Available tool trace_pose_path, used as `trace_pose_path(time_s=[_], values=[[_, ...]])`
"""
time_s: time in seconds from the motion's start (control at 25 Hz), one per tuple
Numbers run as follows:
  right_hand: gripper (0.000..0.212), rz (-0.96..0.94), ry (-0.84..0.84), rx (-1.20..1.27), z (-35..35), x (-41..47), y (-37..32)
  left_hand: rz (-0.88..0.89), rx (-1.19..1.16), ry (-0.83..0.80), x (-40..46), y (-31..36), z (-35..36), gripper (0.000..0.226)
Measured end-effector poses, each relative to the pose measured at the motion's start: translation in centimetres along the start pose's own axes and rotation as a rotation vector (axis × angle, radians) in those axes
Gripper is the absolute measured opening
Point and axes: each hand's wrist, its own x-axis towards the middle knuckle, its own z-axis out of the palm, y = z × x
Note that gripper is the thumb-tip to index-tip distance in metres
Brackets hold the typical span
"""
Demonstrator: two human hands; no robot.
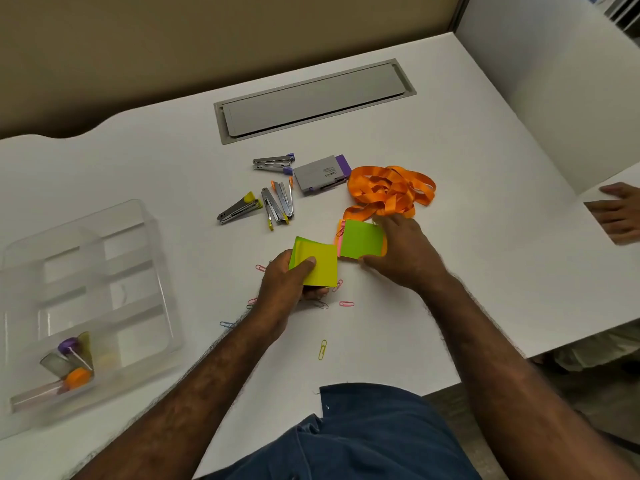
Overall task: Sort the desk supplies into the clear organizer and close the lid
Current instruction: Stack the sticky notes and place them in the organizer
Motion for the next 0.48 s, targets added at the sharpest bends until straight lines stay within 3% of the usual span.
trace_pose_path(time_s=[0.28, 0.48], values=[[0.091, 0.051, 0.103, -0.042, 1.3, -0.7, 0.1, -0.010, -0.009, 0.063, 0.2, -0.9, -0.8, 0.013], [0.083, 0.071, 0.113, 0.029, 1.3, -2.1, 0.0, -0.006, 0.023, 0.085, 0.0, -1.1, -0.8, 0.024]])
